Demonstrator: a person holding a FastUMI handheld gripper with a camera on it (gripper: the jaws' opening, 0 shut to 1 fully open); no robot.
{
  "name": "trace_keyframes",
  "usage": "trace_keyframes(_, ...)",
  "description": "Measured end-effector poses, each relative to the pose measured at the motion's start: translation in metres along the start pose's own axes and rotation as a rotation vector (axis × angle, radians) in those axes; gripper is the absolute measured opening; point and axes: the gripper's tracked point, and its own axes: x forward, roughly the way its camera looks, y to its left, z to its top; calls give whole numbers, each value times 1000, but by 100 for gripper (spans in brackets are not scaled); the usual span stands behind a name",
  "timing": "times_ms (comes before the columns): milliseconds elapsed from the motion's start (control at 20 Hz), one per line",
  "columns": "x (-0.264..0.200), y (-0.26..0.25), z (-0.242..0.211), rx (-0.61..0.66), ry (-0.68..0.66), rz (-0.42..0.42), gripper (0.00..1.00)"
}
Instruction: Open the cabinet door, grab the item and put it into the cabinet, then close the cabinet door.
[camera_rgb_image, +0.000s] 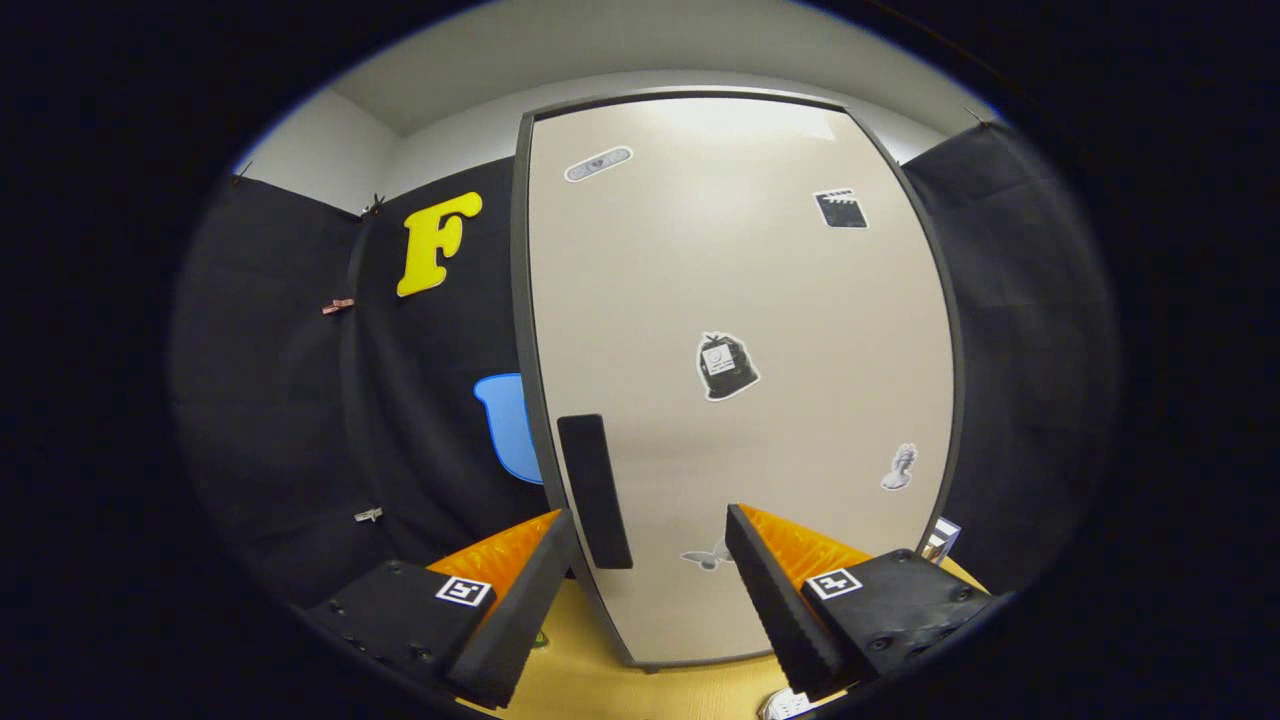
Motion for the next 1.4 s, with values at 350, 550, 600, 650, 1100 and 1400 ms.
trace_keyframes(350,51,22,-18,-110,17,-3,98)
trace_keyframes(550,72,23,-27,-151,43,-18,99)
trace_keyframes(600,71,18,-27,-163,40,-46,95)
trace_keyframes(650,72,18,-23,-172,26,-50,89)
trace_keyframes(1100,72,29,-27,-116,59,-3,27)
trace_keyframes(1400,54,30,-27,-100,85,39,13)
